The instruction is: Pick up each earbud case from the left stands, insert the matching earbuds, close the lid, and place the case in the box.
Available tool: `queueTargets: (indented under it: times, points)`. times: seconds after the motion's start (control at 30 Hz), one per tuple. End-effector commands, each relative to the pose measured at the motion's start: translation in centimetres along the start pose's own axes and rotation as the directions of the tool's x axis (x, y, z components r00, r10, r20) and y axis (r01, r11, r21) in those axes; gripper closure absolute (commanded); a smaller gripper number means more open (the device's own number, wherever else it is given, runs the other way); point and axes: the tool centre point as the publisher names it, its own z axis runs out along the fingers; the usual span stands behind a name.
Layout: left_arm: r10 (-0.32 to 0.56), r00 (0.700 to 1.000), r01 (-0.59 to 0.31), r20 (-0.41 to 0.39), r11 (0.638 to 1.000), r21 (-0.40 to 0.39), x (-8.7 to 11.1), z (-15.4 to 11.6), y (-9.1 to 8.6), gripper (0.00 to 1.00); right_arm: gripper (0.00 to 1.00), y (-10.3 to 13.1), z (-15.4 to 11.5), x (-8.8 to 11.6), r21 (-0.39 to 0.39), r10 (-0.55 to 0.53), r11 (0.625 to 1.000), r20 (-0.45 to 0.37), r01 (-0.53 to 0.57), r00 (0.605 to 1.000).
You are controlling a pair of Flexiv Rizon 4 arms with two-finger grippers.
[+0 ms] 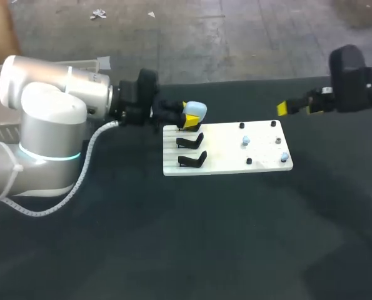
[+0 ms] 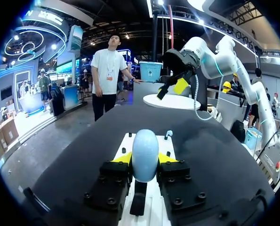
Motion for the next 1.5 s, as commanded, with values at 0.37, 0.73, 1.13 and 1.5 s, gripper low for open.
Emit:
queueTargets:
  times: [0.37,0.73,1.13,1.5]
  points:
    - [0.052,0.998,-0.052,0.018,0.998,-0.021,-2.4,3.1,-0.6,1.0,0.0,3.5,5.3,-0.6,-0.135,-0.059,0.99,-0.061,0.05,0.996]
    - [0.08,0.995,-0.082,0.055,0.996,0.026,-3.5,3.7,-2.1,1.0,0.0,4.1,6.7,-1.8,-0.167,-0.096,0.982,-0.07,0.083,0.993]
    - [0.084,0.995,-0.086,0.056,0.995,0.041,-3.5,4.1,-2.9,1.0,0.0,4.3,6.7,-2.7,-0.175,-0.121,0.979,-0.065,0.108,0.991]
    - [0.056,0.995,-0.062,0.087,0.996,0.067,-3.0,4.1,-3.5,1.0,0.0,4.0,5.5,-3.3,-0.14,-0.137,0.982,-0.039,0.13,0.99]
